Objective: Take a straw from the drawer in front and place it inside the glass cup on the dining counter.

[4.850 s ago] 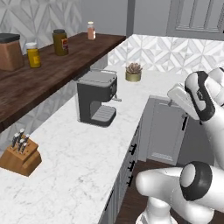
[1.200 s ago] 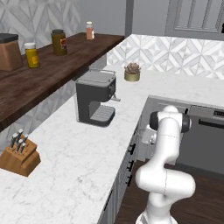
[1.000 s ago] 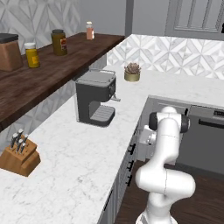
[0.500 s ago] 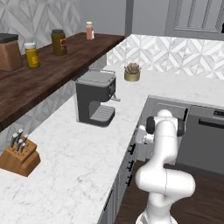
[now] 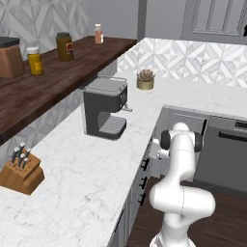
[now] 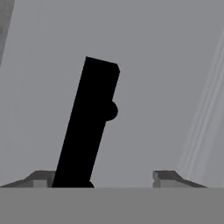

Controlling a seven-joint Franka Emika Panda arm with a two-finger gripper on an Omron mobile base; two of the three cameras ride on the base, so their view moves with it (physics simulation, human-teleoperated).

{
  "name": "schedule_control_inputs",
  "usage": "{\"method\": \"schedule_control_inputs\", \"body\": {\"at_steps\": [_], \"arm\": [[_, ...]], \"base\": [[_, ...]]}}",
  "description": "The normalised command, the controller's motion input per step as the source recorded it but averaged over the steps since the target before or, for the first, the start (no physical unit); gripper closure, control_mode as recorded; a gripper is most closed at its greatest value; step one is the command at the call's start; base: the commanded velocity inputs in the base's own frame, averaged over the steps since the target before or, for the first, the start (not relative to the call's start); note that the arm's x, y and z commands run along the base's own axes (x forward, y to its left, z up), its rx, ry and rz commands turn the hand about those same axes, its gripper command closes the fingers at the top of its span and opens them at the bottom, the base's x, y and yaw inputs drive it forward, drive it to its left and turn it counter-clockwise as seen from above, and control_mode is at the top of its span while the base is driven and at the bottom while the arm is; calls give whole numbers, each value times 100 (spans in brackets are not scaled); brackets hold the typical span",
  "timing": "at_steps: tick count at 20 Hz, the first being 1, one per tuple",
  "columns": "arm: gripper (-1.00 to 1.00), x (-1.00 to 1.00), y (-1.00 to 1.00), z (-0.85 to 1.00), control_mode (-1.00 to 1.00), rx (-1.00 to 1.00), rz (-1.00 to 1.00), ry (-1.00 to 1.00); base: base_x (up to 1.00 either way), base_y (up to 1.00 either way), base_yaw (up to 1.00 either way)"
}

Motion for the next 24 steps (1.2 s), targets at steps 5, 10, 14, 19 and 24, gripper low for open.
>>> {"method": "schedule_control_inputs", "body": {"at_steps": [5,10,14,19,24], "arm": [[100,-14,3,19,-100,-4,-8,0],[100,-42,-43,6,-100,-4,-7,0],[100,-50,-77,0,-100,-1,-5,0],[100,-52,-99,0,-100,0,-5,0],[100,-52,-100,0,-100,0,-5,0]], "base": [[0,0,0],[0,0,0],[0,0,0],[0,0,0],[0,0,0]]}}
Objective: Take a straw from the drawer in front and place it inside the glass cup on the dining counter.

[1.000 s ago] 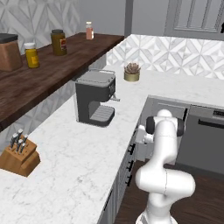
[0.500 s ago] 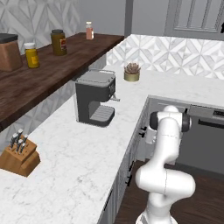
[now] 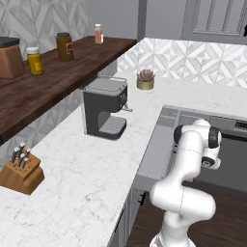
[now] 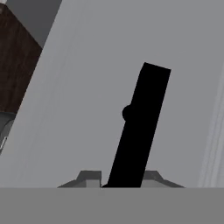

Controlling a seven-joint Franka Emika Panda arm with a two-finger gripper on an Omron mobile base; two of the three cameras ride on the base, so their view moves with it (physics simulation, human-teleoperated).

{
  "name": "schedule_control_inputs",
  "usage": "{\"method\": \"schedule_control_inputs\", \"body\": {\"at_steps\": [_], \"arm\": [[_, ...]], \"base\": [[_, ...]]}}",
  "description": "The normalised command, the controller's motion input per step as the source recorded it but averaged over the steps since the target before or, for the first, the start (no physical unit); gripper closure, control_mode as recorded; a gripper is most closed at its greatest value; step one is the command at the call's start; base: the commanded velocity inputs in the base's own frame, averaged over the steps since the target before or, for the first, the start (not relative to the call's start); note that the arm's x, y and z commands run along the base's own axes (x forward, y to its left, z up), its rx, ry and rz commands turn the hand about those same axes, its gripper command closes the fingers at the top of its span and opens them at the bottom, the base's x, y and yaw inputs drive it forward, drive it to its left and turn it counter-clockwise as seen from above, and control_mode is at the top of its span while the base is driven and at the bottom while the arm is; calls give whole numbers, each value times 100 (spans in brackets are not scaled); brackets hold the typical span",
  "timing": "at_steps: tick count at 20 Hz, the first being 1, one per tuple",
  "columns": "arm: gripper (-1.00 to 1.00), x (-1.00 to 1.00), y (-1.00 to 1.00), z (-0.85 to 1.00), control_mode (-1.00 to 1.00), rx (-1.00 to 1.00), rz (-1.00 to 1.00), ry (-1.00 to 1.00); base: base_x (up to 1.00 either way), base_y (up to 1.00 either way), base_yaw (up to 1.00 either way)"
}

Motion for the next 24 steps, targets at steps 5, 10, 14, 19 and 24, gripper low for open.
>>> {"method": "schedule_control_inputs", "body": {"at_steps": [5,10,14,19,24], "arm": [[100,-43,-100,0,-100,0,-2,0],[-100,-23,-71,0,-100,-5,0,5],[-100,-42,-66,11,-100,-7,-1,1],[-100,-58,-66,28,-100,-12,-4,3],[-100,-51,-19,82,-100,-9,-7,1]], "base": [[0,0,0],[0,0,0],[0,0,0],[0,0,0],[0,0,0]]}}
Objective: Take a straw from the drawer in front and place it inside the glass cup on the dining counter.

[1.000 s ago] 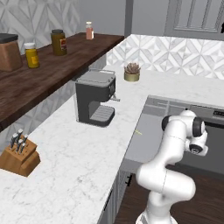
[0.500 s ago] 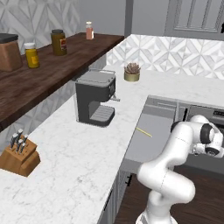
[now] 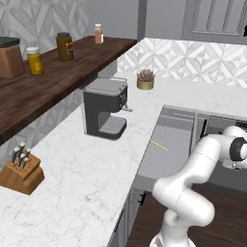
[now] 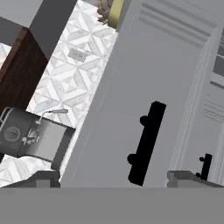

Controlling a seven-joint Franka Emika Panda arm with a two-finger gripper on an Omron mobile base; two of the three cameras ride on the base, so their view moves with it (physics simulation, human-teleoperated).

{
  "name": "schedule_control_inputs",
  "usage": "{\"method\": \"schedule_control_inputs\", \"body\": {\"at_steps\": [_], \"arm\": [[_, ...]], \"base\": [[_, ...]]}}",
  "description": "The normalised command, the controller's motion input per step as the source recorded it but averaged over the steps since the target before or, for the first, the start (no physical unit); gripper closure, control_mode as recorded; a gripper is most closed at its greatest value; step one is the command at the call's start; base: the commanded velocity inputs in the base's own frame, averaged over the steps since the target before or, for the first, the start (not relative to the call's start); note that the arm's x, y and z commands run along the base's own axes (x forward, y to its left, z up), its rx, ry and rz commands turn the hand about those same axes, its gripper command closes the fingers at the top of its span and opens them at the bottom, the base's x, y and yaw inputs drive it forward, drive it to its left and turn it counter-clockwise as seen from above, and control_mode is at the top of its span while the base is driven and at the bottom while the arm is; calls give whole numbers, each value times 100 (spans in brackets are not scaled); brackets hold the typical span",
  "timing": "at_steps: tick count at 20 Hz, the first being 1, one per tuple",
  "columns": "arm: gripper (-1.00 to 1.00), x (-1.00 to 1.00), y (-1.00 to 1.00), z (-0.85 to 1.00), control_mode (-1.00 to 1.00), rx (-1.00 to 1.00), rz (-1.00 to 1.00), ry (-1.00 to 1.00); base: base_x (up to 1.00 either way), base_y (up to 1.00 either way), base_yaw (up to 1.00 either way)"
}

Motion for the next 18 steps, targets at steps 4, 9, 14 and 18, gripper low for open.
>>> {"method": "schedule_control_inputs", "body": {"at_steps": [4,9,14,18], "arm": [[-100,-18,40,100,-100,-13,-2,0],[-100,0,76,100,-100,-21,-3,3],[-100,0,97,100,-100,-28,-7,9],[-100,1,100,94,-100,-34,-7,20]], "base": [[0,0,0],[0,0,0],[0,0,0],[0,0,0]]}}
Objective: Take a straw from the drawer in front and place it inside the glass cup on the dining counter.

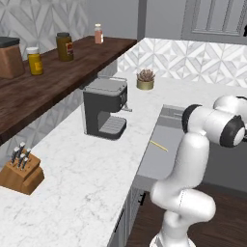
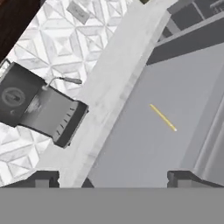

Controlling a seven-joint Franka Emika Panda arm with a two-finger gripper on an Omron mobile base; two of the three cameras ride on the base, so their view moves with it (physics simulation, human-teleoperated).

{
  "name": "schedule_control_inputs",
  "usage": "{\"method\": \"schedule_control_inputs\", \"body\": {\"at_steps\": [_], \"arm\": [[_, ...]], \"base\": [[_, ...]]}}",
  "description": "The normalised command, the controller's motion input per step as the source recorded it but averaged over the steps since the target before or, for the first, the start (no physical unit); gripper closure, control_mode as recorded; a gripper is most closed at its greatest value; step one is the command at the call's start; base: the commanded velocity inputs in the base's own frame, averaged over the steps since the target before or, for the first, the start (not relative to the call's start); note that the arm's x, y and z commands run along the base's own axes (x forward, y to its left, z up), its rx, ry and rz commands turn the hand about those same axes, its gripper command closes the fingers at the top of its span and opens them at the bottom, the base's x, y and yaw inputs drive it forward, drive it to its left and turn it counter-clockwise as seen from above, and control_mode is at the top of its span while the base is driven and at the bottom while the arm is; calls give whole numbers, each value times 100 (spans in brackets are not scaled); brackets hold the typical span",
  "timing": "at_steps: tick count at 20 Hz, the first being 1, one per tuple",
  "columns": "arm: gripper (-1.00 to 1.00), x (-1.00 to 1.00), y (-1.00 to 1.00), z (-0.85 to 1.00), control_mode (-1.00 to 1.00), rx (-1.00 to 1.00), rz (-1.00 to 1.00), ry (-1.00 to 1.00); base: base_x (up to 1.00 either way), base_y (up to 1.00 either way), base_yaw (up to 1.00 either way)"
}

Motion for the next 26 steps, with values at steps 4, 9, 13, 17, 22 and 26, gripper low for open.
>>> {"method": "schedule_control_inputs", "body": {"at_steps": [4,9,13,17,22,26], "arm": [[-100,38,96,25,-100,-32,-5,33],[-100,67,69,-9,-100,-19,-3,38],[-100,53,24,-34,-100,-10,-5,30],[-100,30,1,-52,-100,-1,-6,27],[-100,3,0,-59,-100,0,-7,22],[-100,0,0,-56,-100,0,-7,16]], "base": [[0,0,0],[0,0,0],[0,0,0],[0,0,0],[0,0,0],[0,0,0]]}}
